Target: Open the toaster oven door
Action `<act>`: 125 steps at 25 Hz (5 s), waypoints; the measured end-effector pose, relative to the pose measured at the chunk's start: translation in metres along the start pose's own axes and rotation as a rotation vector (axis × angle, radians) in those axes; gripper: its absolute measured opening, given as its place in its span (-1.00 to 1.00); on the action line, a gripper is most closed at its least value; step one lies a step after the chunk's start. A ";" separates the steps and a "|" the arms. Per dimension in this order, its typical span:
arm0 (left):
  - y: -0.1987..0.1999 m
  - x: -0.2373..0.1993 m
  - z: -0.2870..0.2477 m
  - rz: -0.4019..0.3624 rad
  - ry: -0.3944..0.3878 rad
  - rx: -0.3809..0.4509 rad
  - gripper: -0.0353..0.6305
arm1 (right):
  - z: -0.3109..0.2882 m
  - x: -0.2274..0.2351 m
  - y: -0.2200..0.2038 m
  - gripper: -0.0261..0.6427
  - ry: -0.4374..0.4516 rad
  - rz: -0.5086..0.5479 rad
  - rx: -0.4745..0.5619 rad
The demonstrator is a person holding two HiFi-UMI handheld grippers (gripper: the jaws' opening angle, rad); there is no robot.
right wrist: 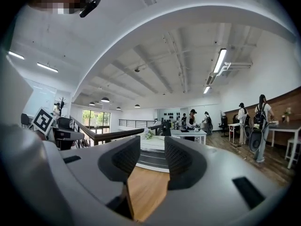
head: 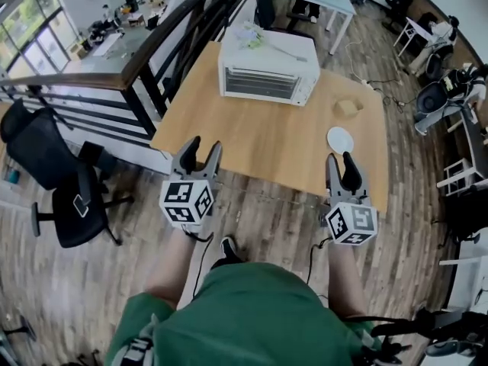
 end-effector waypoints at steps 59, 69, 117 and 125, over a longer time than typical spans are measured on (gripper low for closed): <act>-0.072 -0.130 -0.406 0.345 0.185 -0.363 -0.27 | -0.418 0.151 -0.160 -0.44 0.101 -0.557 -0.320; -0.079 -0.131 -0.385 0.401 0.176 -0.353 -0.27 | -0.427 0.153 -0.177 -0.53 0.072 -0.709 -0.342; -0.103 -0.166 -0.172 0.489 0.233 -0.301 -0.27 | -0.247 0.070 -0.384 -0.61 -0.074 -0.826 -0.572; -0.098 -0.163 -0.174 0.500 0.220 -0.285 -0.27 | -0.227 0.067 -0.391 -0.64 -0.083 -0.818 -0.636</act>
Point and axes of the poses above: the fingertips, and each gripper's own axes: z backward along the fingers, x to its right, y out of its top, the point moved 2 cm from there along z, backward along the fingers, and after that the axes turned 4 degrees about y, right-handed, at the moved point
